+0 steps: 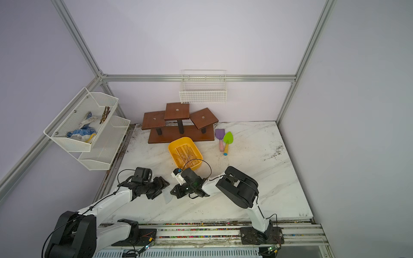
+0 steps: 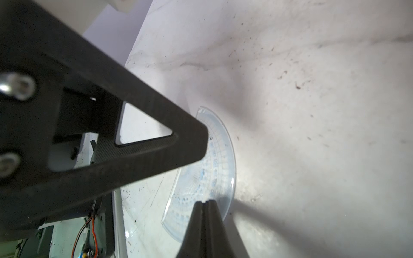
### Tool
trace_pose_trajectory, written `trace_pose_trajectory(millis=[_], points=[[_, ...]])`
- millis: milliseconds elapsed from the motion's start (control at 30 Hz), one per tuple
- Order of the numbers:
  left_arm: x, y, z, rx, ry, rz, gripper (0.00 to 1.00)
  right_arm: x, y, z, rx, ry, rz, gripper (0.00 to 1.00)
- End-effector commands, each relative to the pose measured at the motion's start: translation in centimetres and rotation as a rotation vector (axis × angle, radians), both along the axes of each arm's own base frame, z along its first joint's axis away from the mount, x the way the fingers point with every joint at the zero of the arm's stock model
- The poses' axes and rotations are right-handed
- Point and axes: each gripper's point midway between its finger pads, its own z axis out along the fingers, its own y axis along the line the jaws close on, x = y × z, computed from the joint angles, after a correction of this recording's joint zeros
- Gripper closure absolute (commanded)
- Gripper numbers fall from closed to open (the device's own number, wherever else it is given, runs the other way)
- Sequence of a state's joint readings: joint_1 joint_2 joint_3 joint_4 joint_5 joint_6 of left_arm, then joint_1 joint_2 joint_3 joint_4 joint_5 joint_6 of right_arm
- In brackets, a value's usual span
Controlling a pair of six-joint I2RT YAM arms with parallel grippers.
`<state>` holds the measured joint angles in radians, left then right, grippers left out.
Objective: Put the scattered rulers into the storage box
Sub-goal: Pick up the ruler from the center of the board.
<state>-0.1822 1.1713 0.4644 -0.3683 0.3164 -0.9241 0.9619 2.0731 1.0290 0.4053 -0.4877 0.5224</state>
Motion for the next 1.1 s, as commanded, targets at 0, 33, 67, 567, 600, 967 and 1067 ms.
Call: trace_pose_trajectory(millis=[0, 33, 67, 567, 600, 967, 1067], points=[[-3.1, 0.8, -3.0, 0.051, 0.123, 0.004, 0.31, -0.2, -1.7, -3.0, -0.085, 0.019, -0.013, 0.99], [-3.1, 0.9, -3.0, 0.051, 0.122, 0.005, 0.3, -0.2, -1.9, -3.3, -0.094, 0.019, -0.016, 0.99], [-3.1, 0.9, -2.9, 0.053, 0.119, 0.005, 0.3, -0.2, -2.0, -3.3, -0.097, 0.017, -0.016, 0.99], [-3.1, 1.8, -1.6, 0.102, 0.086, 0.011, 0.29, -0.5, -3.4, -4.6, -0.163, 0.017, -0.028, 0.99], [-3.1, 1.7, -1.7, 0.097, 0.087, 0.009, 0.29, -0.6, -3.4, -4.7, -0.166, 0.019, -0.028, 0.99], [-3.0, 0.9, -2.7, 0.085, 0.101, -0.012, 0.29, -0.8, -4.1, -4.9, -0.188, 0.019, -0.034, 0.99], [-3.0, 0.7, -2.7, 0.08, 0.101, -0.015, 0.29, -0.8, -4.0, -4.9, -0.184, 0.021, -0.033, 0.99]])
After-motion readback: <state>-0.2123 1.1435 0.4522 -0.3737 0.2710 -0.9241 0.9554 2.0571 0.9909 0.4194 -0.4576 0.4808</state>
